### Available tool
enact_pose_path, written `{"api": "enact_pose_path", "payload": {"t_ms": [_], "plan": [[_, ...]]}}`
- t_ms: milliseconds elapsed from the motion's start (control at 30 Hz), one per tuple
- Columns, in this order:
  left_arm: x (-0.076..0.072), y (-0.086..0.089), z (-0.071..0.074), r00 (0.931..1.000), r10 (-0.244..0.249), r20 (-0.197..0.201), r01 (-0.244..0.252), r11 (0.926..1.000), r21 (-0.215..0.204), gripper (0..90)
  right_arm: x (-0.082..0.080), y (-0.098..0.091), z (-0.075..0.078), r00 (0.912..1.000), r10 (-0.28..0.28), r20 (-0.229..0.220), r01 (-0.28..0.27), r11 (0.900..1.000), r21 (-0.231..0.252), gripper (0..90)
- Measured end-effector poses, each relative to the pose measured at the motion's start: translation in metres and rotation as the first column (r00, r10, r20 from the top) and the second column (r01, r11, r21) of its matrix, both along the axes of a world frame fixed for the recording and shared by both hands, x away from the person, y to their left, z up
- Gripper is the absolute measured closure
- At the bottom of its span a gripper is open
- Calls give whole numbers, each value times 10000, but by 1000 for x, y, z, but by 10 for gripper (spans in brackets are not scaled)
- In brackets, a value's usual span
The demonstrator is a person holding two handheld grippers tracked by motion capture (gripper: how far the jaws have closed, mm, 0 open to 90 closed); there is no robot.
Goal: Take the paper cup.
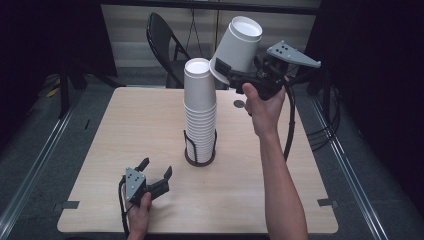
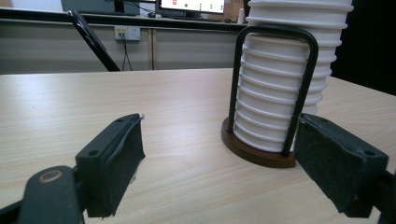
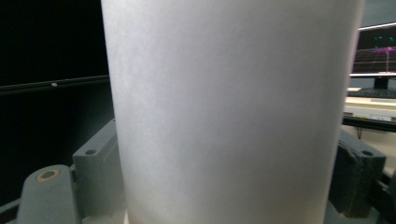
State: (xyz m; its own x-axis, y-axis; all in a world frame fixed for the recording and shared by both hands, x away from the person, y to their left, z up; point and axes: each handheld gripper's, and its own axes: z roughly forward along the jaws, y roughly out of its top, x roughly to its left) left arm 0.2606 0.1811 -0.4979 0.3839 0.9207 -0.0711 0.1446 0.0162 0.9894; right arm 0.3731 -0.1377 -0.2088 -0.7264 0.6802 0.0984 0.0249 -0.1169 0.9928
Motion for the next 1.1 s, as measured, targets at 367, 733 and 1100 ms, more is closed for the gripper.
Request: {"api": "enact_pose_path", "payload": {"t_ms": [367,733,1100], "plan": [[1,0,0,9999,109,-93,-109,9999,51,187,-7,-28,-21,9982,-408,-430,413,9991,118,153],[2,-2,1,9992,350,-197,-346,9992,188,181,-14,-38,-57,9927,-505,-1092,527,9985,170,154],[3,-10,2,9980,-436,-462,452,9984,346,183,-27,-43,-101,9800,-359,-1956,417,9988,259,157]]}}
